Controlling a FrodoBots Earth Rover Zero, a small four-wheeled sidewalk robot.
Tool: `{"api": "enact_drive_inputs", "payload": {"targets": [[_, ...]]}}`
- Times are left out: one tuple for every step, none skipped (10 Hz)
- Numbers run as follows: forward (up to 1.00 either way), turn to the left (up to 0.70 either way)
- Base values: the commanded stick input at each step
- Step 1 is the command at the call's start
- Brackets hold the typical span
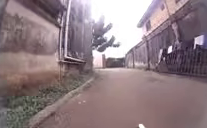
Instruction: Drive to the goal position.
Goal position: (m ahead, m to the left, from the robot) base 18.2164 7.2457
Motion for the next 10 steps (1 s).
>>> {"api": "enact_drive_inputs", "payload": {"targets": [[0.70,-0.33],[0.70,0.00],[0.70,0.00],[0.70,0.00],[0.70,0.00],[0.70,0.00],[0.70,0.00],[0.70,0.00],[0.70,0.00],[0.70,0.00]]}}
